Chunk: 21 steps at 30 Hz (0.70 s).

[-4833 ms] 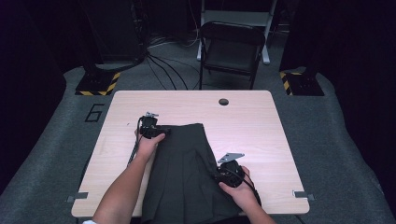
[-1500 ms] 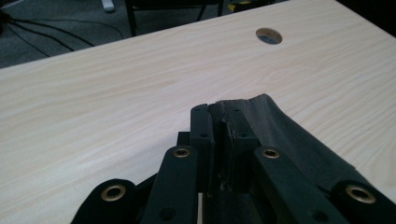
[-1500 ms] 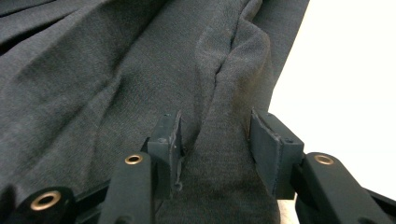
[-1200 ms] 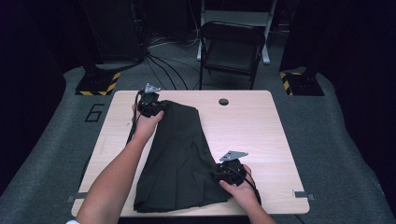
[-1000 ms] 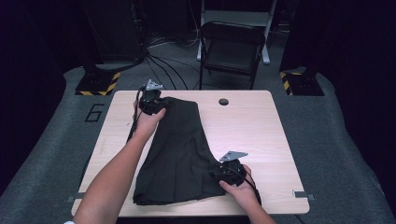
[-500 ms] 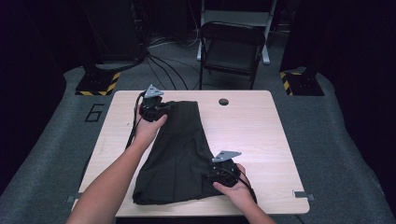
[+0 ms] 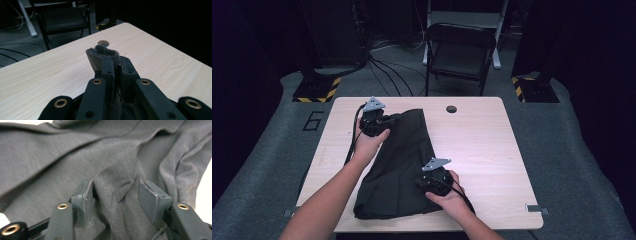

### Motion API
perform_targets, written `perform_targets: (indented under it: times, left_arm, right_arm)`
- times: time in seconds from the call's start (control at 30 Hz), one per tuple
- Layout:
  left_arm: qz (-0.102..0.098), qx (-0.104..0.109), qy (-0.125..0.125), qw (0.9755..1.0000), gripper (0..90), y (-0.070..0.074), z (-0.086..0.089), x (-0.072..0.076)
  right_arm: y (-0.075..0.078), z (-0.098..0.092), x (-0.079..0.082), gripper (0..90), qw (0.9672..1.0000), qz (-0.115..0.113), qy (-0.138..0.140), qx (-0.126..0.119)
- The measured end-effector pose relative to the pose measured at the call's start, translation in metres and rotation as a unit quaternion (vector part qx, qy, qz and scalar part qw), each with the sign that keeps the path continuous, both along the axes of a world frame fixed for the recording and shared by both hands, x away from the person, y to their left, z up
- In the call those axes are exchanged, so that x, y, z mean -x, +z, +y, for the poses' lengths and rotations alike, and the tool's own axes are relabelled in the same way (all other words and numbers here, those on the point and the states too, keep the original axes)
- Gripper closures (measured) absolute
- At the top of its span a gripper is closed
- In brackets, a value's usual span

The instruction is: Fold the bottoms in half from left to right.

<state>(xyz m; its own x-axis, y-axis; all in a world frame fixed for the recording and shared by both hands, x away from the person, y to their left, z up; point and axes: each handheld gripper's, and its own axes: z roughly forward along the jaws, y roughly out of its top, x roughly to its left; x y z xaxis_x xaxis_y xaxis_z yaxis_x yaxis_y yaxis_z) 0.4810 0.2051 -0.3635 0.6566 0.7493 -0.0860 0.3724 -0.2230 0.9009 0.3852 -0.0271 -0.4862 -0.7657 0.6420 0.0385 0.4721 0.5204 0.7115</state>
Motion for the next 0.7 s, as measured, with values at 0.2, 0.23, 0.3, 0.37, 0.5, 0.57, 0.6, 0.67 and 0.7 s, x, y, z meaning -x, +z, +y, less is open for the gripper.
perform_targets:
  times: [0.2,0.23,0.3,0.37,0.5,0.57,0.6,0.67,0.7]
  left_arm:
    - [0.001,0.005,-0.009,0.9999,83.5,-0.002,0.003,0.008]
    - [0.000,0.005,-0.012,0.9999,83.5,-0.002,0.005,0.009]
    - [0.003,0.005,-0.016,0.9999,83.5,-0.001,0.007,0.011]
    - [0.005,0.008,-0.019,0.9998,83.5,-0.001,0.008,0.014]
    - [0.004,0.013,-0.026,0.9996,83.5,0.000,0.013,0.022]
    - [0.006,0.013,-0.029,0.9995,83.5,0.001,0.015,0.026]
    - [0.006,0.015,-0.031,0.9994,83.5,0.001,0.017,0.029]
    - [0.003,0.013,-0.034,0.9993,83.5,0.001,0.020,0.032]
    - [0.005,0.013,-0.034,0.9993,83.5,0.002,0.021,0.035]
  right_arm:
    - [-0.015,0.003,-0.003,46.5,0.9996,0.012,-0.009,0.025]
    - [-0.017,0.003,-0.003,46.5,0.9995,0.017,-0.010,0.027]
    - [-0.020,0.003,-0.002,46.5,0.9993,0.018,-0.011,0.030]
    - [-0.022,0.003,-0.002,46.6,0.9993,0.019,-0.012,0.030]
    - [-0.024,0.000,-0.003,46.8,0.9992,0.031,-0.013,0.020]
    - [-0.025,0.000,-0.003,46.9,0.9994,0.025,-0.013,0.019]
    - [-0.025,0.000,-0.002,46.9,0.9993,0.029,-0.016,0.019]
    - [-0.026,0.000,-0.002,46.9,0.9995,0.020,-0.015,0.018]
    - [-0.025,-0.001,-0.002,47.0,0.9994,0.024,-0.013,0.019]
